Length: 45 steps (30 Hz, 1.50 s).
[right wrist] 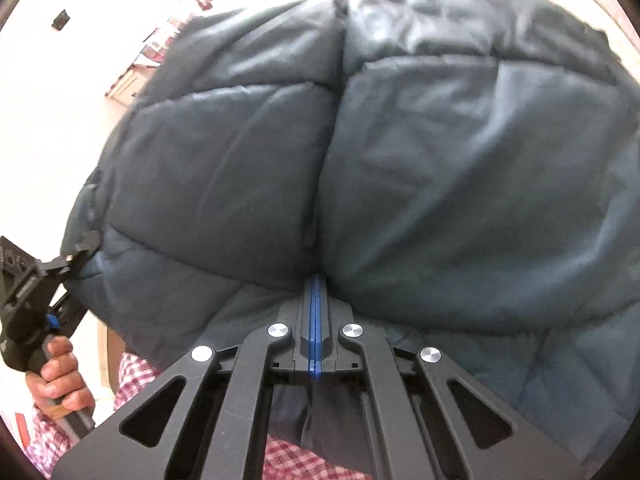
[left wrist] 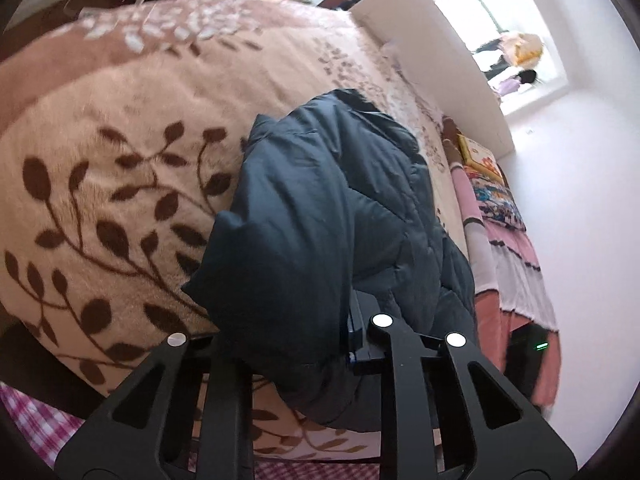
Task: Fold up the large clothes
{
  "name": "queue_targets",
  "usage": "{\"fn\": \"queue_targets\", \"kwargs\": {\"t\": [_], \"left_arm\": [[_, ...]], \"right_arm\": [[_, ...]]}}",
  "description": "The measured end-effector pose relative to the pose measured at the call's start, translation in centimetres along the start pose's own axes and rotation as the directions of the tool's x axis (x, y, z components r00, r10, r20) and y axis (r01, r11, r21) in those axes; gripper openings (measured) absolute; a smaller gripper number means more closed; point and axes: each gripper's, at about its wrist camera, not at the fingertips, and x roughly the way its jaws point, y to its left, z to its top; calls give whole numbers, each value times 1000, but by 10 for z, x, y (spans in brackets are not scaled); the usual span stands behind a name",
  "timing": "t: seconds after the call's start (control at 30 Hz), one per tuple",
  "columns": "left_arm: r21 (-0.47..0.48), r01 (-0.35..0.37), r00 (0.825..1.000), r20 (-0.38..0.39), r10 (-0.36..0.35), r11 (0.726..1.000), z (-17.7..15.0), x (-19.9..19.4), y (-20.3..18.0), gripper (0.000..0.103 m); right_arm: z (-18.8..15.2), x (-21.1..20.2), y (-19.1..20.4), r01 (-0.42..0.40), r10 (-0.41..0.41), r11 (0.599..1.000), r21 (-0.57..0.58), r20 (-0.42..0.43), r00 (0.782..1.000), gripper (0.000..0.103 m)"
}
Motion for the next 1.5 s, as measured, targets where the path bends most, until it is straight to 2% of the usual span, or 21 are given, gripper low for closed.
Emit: {"fn": "queue_targets", "kwargs": {"t": [0.07,0.13,0.2,0.3,0.43,0.5,0.6,0.67,0.73,0.9,0.97,1.07,1.13,1.23,1.3,1.4,1.5], "left_arm": [[29,-6,1000,10,6,1000,-2,-2,-5,19],[38,1,1000,15,-2,999,-1,-4,-4,18],[51,19,1000,20,-20,999,1,-7,-5,18],[69,34,999,24,-36,997,0,-13,-10,18],[115,44,998,28,-48,992,1,-17,-19,18],[134,57,998,28,-62,989,2,-19,-23,18],[167,84,995,30,-90,982,4,-21,-32,18],[193,93,994,33,-101,977,4,-23,-40,18],[204,107,993,35,-117,973,5,-24,-46,18],[222,106,992,38,-118,969,6,-27,-56,18],[235,105,992,39,-118,966,6,-31,-60,18],[253,97,993,41,-111,963,4,-35,-65,18],[270,93,993,46,-110,958,1,-37,-71,18],[306,89,992,56,-111,948,-2,-40,-82,18],[320,88,992,58,-112,943,-3,-42,-88,18],[347,87,992,55,-113,934,-5,-45,-101,18],[406,87,994,24,-106,910,-16,-42,-119,18]], "right_arm": [[5,-25,1,-31,32,999,-8,68,997,0],[23,-47,-3,-32,31,999,5,141,989,0],[43,-52,-7,-20,17,1000,14,166,986,0],[82,-34,-17,15,-19,999,29,154,988,0],[125,12,-22,112,-116,992,50,95,989,0],[141,41,-35,139,-143,986,89,37,989,0],[144,69,-48,112,-111,984,140,-14,994,0],[144,77,-49,130,-129,984,123,-17,992,0],[141,79,-46,151,-151,983,104,-10,988,0],[145,75,-54,126,-124,982,139,-27,992,0],[142,58,-49,124,-124,980,155,-12,992,0],[121,12,-35,51,-63,990,132,88,994,1],[91,-22,-24,14,-25,996,84,131,991,1],[46,-42,-16,-6,1,999,43,116,993,1],[14,-34,-15,-16,14,999,41,56,998,1],[-6,-2,-16,14,-13,999,47,-30,999,1],[-7,20,-12,55,-54,998,14,-39,998,0]]}}
